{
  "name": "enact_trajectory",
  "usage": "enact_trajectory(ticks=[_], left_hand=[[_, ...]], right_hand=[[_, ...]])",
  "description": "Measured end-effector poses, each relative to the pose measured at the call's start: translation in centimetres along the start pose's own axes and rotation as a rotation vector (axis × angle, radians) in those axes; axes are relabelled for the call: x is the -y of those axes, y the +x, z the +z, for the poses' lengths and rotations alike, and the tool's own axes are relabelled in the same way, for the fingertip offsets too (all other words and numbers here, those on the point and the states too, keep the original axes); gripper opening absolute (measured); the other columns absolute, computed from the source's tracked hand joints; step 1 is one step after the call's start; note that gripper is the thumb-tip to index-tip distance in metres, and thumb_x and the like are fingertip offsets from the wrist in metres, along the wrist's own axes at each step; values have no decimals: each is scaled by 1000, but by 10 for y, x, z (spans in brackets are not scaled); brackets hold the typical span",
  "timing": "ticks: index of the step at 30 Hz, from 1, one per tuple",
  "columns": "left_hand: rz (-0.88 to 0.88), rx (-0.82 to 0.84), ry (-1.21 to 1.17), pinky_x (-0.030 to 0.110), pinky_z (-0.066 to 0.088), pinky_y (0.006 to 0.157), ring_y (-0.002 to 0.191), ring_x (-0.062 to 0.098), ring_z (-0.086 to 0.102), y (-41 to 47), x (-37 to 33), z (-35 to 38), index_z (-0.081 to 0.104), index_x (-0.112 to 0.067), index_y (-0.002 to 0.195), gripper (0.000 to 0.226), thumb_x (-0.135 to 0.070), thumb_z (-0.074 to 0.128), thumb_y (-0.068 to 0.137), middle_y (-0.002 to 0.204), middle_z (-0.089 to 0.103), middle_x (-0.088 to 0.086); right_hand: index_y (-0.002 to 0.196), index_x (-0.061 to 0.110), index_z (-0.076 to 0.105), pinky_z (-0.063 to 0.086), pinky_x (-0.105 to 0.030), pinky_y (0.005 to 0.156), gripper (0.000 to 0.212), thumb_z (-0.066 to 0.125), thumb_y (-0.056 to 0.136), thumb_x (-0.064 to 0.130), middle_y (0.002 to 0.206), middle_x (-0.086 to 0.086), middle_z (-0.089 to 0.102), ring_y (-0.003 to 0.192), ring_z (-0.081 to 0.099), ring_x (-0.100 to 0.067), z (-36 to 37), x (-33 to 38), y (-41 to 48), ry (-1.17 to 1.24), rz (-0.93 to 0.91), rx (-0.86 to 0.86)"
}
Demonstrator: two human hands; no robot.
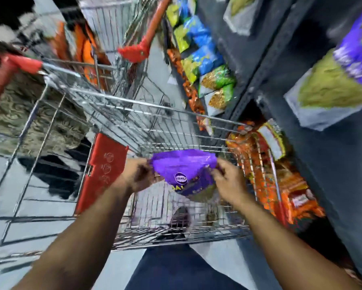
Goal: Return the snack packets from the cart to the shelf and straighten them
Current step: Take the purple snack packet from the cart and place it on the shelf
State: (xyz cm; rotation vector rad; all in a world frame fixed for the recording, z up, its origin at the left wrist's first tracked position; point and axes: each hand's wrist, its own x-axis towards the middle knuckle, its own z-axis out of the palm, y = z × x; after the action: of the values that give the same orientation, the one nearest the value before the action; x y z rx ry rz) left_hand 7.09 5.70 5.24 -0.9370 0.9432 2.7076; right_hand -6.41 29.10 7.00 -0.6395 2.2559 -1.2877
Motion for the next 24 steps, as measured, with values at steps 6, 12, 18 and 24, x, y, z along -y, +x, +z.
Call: enact_trajectory(ticks=[6,12,18,24], left_hand=[[319,502,101,32,59,84,92,24,71,-36,-5,105,64,3,115,41,7,29,94,104,74,17],[735,435,462,27,56,71,77,19,69,-67,-25,243,70,-8,93,21,-19,77,77,86,74,8],[655,579,420,26,52,64,65,13,65,-51,16,374,70,-12,92,16,-11,53,92,79,74,1],[469,488,366,17,57,50,51,5,69,-9,43,434,65,-15,88,31,3,43,100,63,75,-8]], right_hand=[[83,33,68,50,-39,77,12,59,79,27,84,9,70,81,58,-11,-80,79,-65,304,-185,-321],[69,16,56,33,-17,52,18,58,85,10,57,9,52,55,40,0,-157,129,-133,435,-393,-719],[80,24,65,47,-17,66,16,60,88,10,68,16,66,66,55,2,-235,123,-162,520,-395,-1048],[78,26,66,50,-28,74,18,61,86,10,80,7,68,71,59,-4,-277,84,-151,408,-228,-1169]])
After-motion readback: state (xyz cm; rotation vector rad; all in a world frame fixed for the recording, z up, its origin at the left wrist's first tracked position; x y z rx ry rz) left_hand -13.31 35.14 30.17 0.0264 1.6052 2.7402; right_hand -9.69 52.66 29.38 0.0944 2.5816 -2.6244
